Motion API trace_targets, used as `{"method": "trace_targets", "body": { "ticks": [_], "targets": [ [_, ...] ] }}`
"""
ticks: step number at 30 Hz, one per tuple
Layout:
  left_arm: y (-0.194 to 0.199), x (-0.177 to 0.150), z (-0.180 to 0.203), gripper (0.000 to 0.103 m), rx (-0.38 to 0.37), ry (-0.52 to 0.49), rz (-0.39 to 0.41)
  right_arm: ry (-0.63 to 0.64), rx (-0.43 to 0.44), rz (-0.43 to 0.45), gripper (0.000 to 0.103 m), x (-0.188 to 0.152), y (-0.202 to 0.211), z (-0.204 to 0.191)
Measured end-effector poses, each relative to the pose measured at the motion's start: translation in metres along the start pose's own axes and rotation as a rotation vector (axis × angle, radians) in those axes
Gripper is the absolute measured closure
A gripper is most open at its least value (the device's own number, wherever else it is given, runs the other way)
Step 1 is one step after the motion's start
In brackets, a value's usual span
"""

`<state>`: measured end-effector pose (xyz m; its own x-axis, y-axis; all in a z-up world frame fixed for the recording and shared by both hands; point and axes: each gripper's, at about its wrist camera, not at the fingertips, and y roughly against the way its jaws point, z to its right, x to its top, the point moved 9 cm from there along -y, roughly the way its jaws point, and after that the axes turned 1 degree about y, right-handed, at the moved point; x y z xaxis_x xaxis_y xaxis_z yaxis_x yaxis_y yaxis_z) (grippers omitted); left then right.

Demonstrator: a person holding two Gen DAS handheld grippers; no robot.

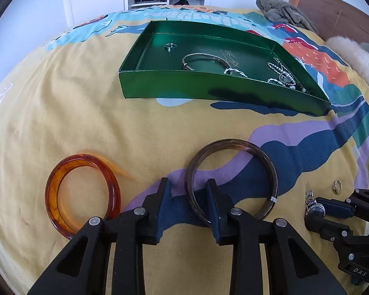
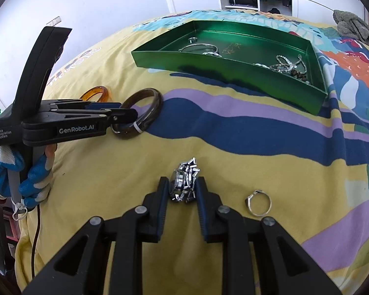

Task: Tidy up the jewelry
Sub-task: 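Close the left tool on the dark brown bangle while the right tool grasps the silver watch, then lift and carry the brown bangle and silver watch with both tools over the tray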

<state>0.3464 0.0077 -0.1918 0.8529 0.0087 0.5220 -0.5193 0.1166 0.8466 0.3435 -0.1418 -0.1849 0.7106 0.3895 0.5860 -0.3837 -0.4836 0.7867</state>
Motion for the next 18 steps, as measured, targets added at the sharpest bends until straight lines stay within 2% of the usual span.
{"method": "trace_targets", "body": {
  "ticks": [2, 3, 11, 18],
  "targets": [
    [0.001, 0.001, 0.000, 0.093, -0.013, 0.008, -0.010, -0.005, -0.006, 0.008, 0.083, -0.001, 0.003, -0.003],
    [0.002, 0.001, 0.000, 0.095, -0.016, 0.014, -0.009, -0.011, -0.008, 0.015, 0.083, -0.002, 0.005, -0.004],
    [0.019, -0.004, 0.002, 0.095, 0.019, 0.022, 0.017, -0.052, -0.022, 0.057, 0.083, -0.009, 0.032, -0.014],
    [0.051, -0.004, 0.003, 0.095, 0.044, 0.009, 0.067, -0.067, -0.048, 0.102, 0.083, -0.015, 0.066, -0.021]
  ]
}}
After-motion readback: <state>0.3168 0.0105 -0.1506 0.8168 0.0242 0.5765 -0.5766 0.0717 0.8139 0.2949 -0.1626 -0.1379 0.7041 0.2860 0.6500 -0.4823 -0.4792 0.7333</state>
